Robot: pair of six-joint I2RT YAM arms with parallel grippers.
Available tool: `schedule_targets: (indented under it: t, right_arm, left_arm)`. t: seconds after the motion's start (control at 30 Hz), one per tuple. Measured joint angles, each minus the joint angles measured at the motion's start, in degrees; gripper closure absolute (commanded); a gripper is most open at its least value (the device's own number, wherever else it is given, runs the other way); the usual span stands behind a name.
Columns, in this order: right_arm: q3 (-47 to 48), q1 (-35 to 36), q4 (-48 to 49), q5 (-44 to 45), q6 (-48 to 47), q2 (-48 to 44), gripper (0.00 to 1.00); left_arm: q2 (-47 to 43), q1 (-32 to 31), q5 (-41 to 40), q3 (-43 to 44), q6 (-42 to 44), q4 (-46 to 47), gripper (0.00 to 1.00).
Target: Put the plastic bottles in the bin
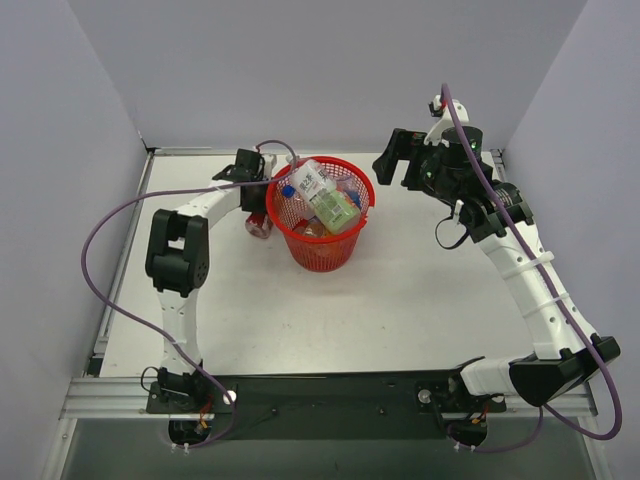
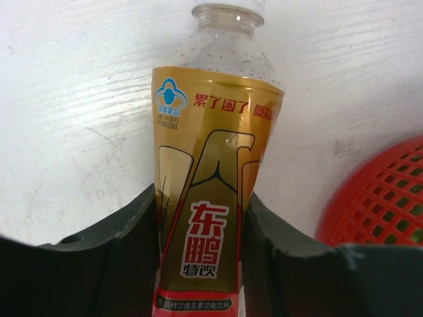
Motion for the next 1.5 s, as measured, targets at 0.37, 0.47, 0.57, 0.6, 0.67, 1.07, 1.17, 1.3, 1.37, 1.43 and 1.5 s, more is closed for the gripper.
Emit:
schedule_targets:
  t: [0.37,0.47,0.57,0.6,0.67,1.07,1.17,1.3,1.37,1.43,1.5]
  right_arm:
    - [-0.04,0.0,-0.57,-0.57,1.18,-0.37,0.05]
    - [-0.04,0.0,-0.76,-0.59,1.49,-0.44,0.05]
    - [-0.04,0.0,-0.83,-0.79,1.77,-0.44,0.05]
    - [-0.04,0.0,-0.85,-0.87,1.86,-0.44,0.06]
    - [-0.04,0.0,-0.9,-1.03,2.14,-0.44,0.06]
    - [-0.04,0.26,-1.14,-2.34,3.54,-0.44,0.06]
    - [-0.04,0.94,-1.11,-2.43,3.74,-0.44,0.06]
    - [-0.5,1.64,-1.07,-2.47,3.74,-0.52,0.06]
    - [-1.31,1.75,-1.14,-2.47,3.72,-0.81,0.06]
    - [-1.97,1.75,-1.14,-2.47,3.72,-0.96,0.06]
    - [-2.45,1.75,-1.14,-2.47,3.69,-1.03,0.06]
  left_arm:
    - [-10.03,2.12,-6.75,-3.67,-3.5,-5.22,0.78]
    - [-15.61,2.8,-9.03,-3.13,-4.33,-6.82,0.78]
    - [-20.85,3.1,-10.03,-1.46,-5.84,-7.93,0.78]
    - [-22.86,3.15,-10.12,-1.07,-6.75,-7.98,0.78]
    - [-27.02,3.08,-9.79,-0.85,-8.66,-7.96,0.77]
    - [-50.62,-12.57,-11.21,-16.0,-24.96,3.8,0.74]
    - [-52.61,-17.99,-14.82,-24.9,-28.41,10.8,0.73]
    - [-51.58,-22.64,-20.72,-32.26,-30.71,19.96,0.72]
    - [-51.21,-23.82,-22.6,-34.45,-31.12,23.98,0.71]
    - [-50.71,-24.04,-24.02,-35.32,-31.34,27.06,0.71]
    - [-50.23,-24.02,-25.51,-35.36,-31.43,29.18,0.68]
